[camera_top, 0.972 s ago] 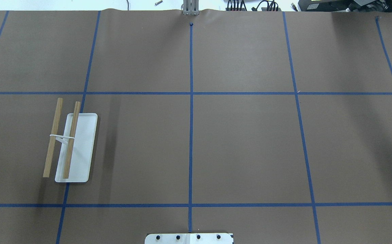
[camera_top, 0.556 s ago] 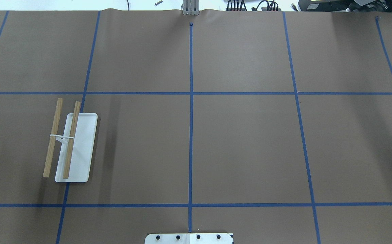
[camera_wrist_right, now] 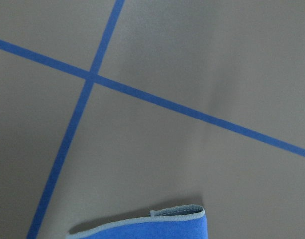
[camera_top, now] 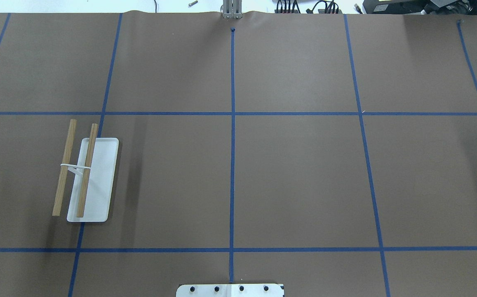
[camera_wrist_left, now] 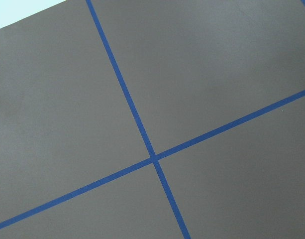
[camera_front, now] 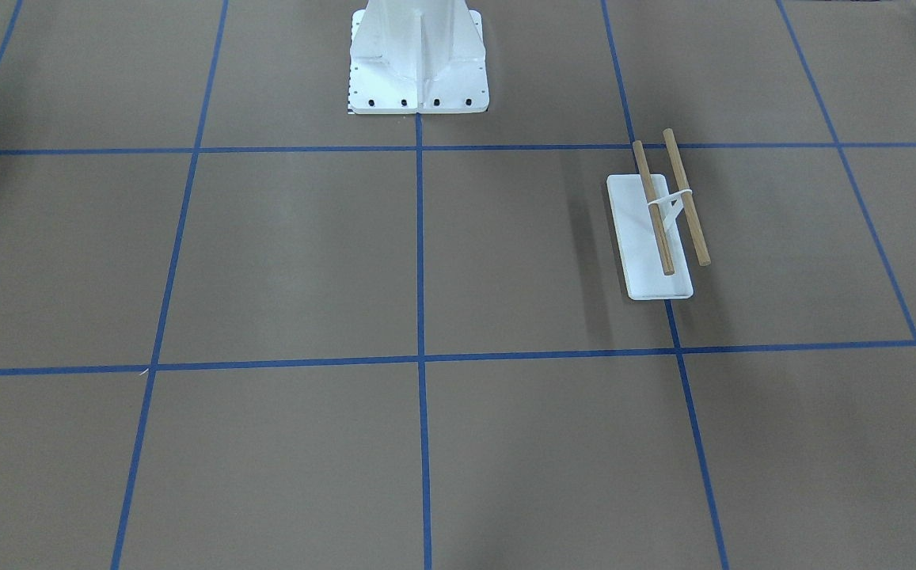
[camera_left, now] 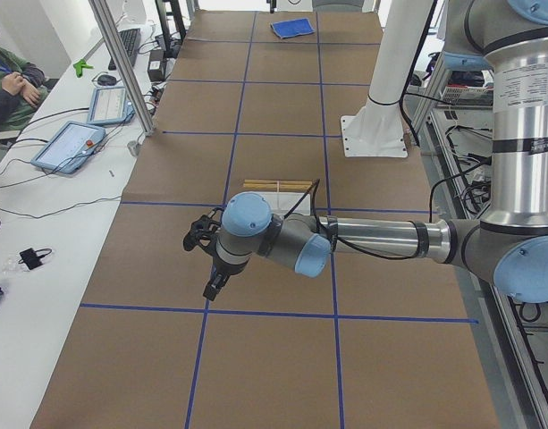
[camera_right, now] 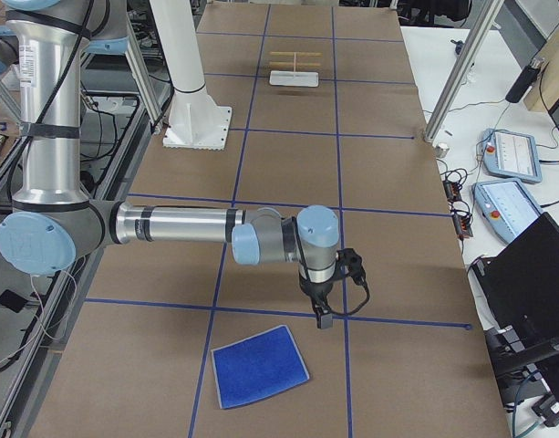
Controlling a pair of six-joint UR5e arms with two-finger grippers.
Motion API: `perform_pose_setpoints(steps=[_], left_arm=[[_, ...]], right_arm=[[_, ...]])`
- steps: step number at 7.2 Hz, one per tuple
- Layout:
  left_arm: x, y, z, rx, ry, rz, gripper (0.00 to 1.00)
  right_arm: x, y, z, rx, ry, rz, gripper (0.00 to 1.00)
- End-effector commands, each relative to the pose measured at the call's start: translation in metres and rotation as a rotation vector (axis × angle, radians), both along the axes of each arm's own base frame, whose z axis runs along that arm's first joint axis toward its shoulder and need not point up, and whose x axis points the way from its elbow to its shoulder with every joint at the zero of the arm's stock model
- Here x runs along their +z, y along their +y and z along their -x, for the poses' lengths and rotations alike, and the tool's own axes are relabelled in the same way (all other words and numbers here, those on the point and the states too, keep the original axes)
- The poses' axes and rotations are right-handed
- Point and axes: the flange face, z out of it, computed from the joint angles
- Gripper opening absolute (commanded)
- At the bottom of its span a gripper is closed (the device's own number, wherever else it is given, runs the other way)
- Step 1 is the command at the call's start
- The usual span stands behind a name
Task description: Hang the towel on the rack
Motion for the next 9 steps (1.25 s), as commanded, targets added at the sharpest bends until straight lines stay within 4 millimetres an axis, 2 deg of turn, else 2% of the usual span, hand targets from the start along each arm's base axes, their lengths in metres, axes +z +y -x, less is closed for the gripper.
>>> perform_pose_setpoints(steps=[1,2,4,6,9], left_arm=[[-0.001,0.000,0.000,0.000,0.000,-0.001,0.99],[-0.001,0.000,0.000,0.001,0.000,-0.002,0.99],[0.000,0.000,0.000,0.001,0.000,0.000,0.99],[0.000,0.000,0.000,0.002,-0.001,-0.002,0.99],[0.005,0.005,0.000,0.004,-0.002,0.006,0.99]], right_arm=[[0.054,0.027,0.008,-0.020,-0.118,0.022,1.00],[0.074,0.037,0.010,-0.021,-0.138,0.034,1.00],[0.093,0.046,0.010,-0.022,-0.151,0.039,0.99],[0.099,0.045,0.010,-0.022,-0.148,0.049,0.94],[0.106,0.044,0.007,-0.018,-0.108,0.056,0.94]])
